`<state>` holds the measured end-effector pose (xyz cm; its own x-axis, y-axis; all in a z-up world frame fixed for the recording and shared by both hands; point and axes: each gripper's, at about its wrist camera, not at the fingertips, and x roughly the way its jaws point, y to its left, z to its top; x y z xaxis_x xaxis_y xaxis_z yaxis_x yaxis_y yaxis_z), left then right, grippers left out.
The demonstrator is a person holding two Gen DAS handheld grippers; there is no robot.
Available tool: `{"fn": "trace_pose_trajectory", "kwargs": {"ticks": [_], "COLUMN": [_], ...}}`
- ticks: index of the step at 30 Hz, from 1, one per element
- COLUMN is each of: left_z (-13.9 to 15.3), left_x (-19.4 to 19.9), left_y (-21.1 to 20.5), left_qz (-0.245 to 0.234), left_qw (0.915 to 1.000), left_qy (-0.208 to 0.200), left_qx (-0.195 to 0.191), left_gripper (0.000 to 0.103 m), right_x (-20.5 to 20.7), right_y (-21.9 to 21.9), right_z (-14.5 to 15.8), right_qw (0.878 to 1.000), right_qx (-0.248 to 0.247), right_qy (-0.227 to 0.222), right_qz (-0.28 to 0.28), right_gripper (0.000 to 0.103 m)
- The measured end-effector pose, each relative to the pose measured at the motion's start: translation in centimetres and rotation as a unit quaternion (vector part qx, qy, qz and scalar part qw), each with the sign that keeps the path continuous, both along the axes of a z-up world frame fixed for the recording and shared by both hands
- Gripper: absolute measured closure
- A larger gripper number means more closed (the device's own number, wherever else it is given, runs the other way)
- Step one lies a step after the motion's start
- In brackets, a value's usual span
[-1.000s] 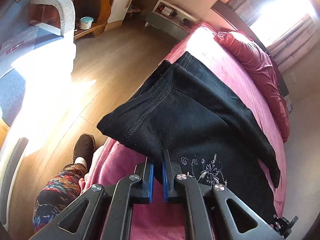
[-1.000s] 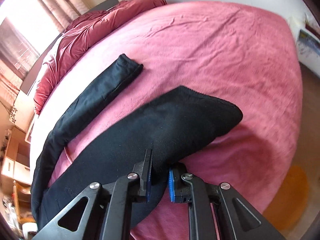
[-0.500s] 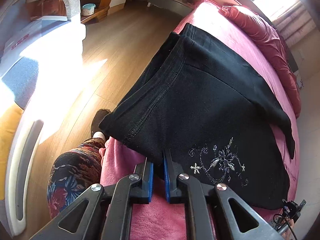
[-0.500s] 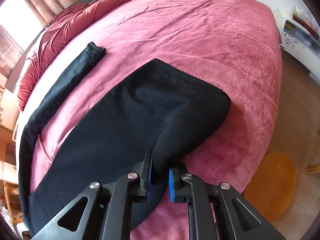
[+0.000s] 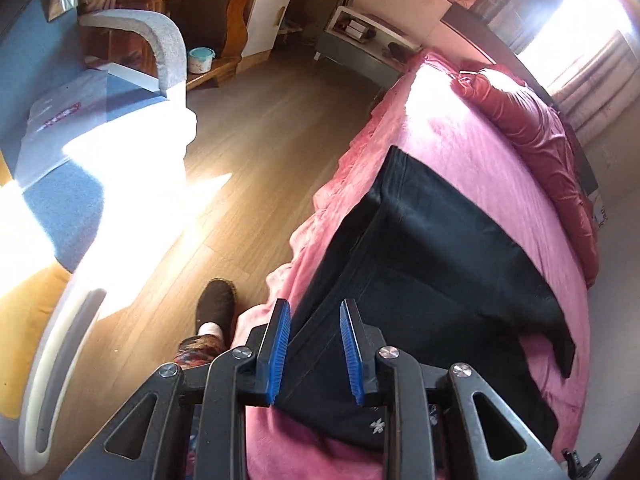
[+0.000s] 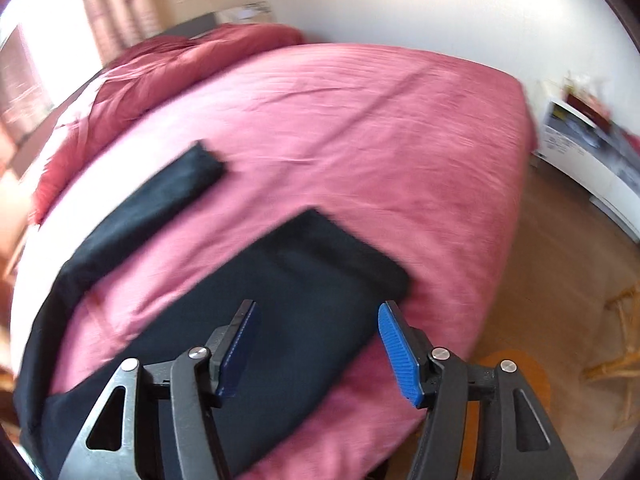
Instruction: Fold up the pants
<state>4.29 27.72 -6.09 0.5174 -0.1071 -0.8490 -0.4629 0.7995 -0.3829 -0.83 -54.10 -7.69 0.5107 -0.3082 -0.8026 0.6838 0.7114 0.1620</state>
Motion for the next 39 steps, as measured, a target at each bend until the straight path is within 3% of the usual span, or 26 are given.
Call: {"fn": "trace_pose_trajectory", "kwargs": {"ticks": [6, 11, 14, 23, 28, 29, 31, 32, 36, 39], "left_z": [-1.1, -3.1, -3.5, -7.7, -9.0, -9.4, -9.6, -9.3, -5.9, -1.3], "left_x": [10.3, 17.7, 21.7, 29.6, 31.8, 32.1, 32.5, 32.4, 30.3, 26.8], "left_y": [-0.5, -1.1, -1.3, -1.0, -1.5, -1.8, -2.5, -2.8, -4.3, -6.0], "left_qz": [-0.014, -0.008, -0.004, 0.009, 0.005, -0.007, -0.024, -0.036, -0.078, -0.143], "left_qw": [0.9966, 0.9922, 0.9933, 0.9938, 0.9943, 0.9937, 0.9945, 0.9955, 0.9967, 0.9858], "left_qy": [-0.018, 0.003, 0.005, 0.057, 0.071, 0.075, 0.082, 0.072, 0.008, -0.086], "left_qx": [-0.079, -0.125, -0.116, -0.095, -0.080, -0.083, -0.061, -0.049, -0.022, -0.021], "left_gripper": [0.077, 0.063, 0.050, 0.050, 0.053, 0.067, 0.079, 0.087, 0.093, 0.093], "right_x": [6.0, 9.1, 10.5, 11.8, 11.8, 11.7, 11.7, 11.6, 11.5, 11.8], "right_y": [8.0, 13.4, 15.4, 17.4, 17.2, 17.2, 17.2, 17.2, 17.3, 17.3], "right_z": [-0.5, -2.0, -3.0, -4.5, -5.0, -5.1, -5.4, -5.3, -4.9, -4.2], "right_qw": [0.990, 0.978, 0.972, 0.968, 0.969, 0.969, 0.970, 0.970, 0.970, 0.970], "right_qx": [0.014, 0.034, 0.039, 0.048, 0.052, 0.053, 0.051, 0.049, 0.037, 0.034], "right_qy": [0.009, 0.031, 0.049, 0.078, 0.091, 0.092, 0.095, 0.095, 0.093, 0.079], "right_qz": [0.139, 0.205, 0.228, 0.232, 0.224, 0.222, 0.220, 0.219, 0.222, 0.227], "right_gripper": [0.037, 0.037, 0.036, 0.034, 0.033, 0.033, 0.033, 0.033, 0.033, 0.033]}}
